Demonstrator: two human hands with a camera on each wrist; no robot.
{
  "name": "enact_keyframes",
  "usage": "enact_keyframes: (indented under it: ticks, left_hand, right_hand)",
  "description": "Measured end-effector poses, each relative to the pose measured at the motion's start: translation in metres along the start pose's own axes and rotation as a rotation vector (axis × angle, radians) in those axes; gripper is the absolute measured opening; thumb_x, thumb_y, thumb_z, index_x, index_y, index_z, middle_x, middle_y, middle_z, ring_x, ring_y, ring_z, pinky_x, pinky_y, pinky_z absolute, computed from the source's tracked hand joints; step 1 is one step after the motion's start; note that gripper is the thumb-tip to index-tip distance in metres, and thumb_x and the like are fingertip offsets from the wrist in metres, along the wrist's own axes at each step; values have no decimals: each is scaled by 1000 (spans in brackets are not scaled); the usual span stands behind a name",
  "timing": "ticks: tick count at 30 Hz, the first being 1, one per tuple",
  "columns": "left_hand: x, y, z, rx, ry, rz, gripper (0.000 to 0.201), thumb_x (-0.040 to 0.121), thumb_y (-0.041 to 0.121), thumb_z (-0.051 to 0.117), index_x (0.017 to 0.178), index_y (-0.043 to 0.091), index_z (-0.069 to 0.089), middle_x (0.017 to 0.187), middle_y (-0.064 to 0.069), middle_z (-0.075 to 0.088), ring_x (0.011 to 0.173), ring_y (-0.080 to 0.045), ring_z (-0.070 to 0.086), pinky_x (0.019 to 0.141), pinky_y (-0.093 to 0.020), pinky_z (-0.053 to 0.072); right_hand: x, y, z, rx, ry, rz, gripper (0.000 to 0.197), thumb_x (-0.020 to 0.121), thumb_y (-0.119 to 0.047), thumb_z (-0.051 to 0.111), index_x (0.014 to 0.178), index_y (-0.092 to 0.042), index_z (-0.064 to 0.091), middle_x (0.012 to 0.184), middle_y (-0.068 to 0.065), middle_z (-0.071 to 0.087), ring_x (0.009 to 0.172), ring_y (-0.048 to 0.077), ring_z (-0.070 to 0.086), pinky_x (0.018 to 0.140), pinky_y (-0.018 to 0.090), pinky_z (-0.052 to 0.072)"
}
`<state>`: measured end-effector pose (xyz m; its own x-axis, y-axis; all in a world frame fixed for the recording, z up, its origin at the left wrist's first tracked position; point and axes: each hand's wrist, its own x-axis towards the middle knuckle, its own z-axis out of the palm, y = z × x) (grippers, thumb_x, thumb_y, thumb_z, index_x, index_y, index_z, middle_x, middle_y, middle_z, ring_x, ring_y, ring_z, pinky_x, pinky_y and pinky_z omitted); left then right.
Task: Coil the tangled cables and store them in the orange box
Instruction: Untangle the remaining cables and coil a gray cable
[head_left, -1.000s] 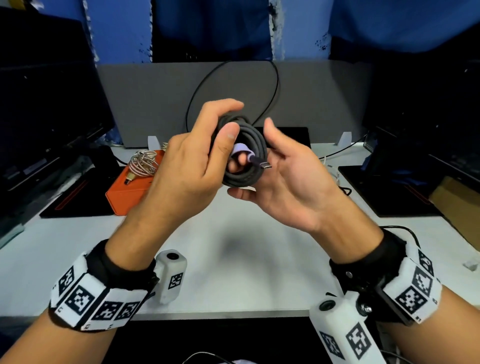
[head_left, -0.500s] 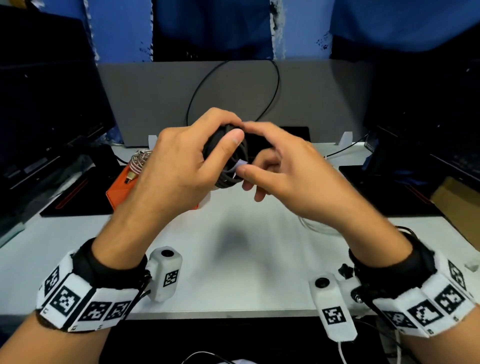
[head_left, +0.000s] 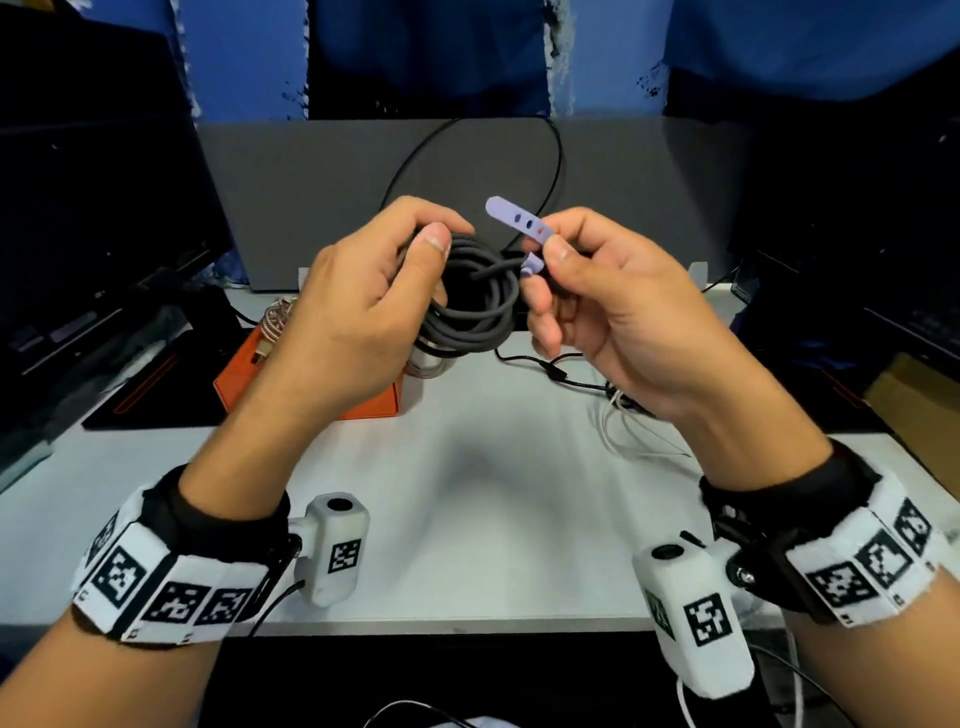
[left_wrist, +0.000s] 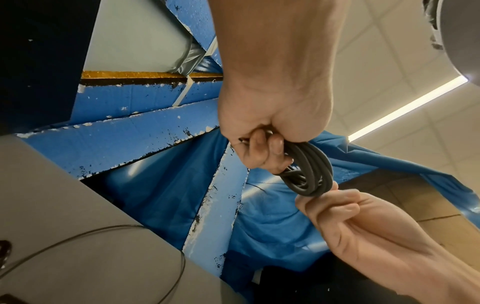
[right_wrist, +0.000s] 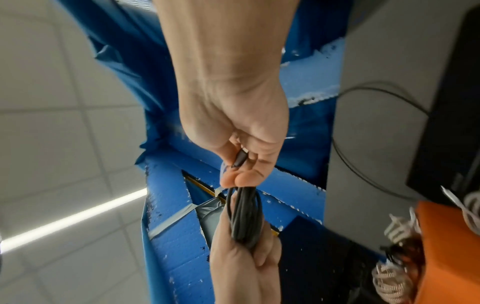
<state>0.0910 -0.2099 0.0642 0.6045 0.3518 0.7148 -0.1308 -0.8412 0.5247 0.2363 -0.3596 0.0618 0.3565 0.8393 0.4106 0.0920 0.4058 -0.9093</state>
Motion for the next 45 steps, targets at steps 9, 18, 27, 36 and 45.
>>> enact_keyframes:
  ticks: [9,18,27,36,45]
  left_hand:
    - [-3,-1,5,150,58,89,22,109,25,46,115,18,66,66,-2,60,62,-20,56,60,-45,44]
    - [-6,-1,15,107,132,145,25,110,22,42,119,12,63,71,9,60,63,-11,58,56,-25,44]
    - [0,-6,9,-89,-100,-48,38,105,46,46,137,26,53,94,18,64,86,2,61,77,-17,46]
    - [3,-3,7,355,-316,-131,113,79,58,76,162,32,4,148,6,51,129,-16,52,94,-23,35]
    - [-3,-2,14,256,-188,-105,113,59,78,70,150,25,30,120,20,55,106,6,49,82,1,36]
  right_hand:
    - [-1,0,0,-223,-62,148,56,97,-67,33,88,-18,57,77,0,51,72,15,48,70,30,43]
    - [-1,22,10,-469,27,90,16,104,-27,61,113,-23,49,85,1,68,81,22,72,78,41,57]
    - [0,17,13,-198,-12,149,32,112,-27,43,114,0,60,90,19,75,70,27,70,65,31,54]
    - [0,18,9,-622,74,10,24,109,-34,50,99,-14,60,77,3,75,78,22,76,74,35,60]
    - [0,19,8,-737,178,-36,19,106,-39,53,92,-27,56,69,-14,63,65,3,60,61,25,49]
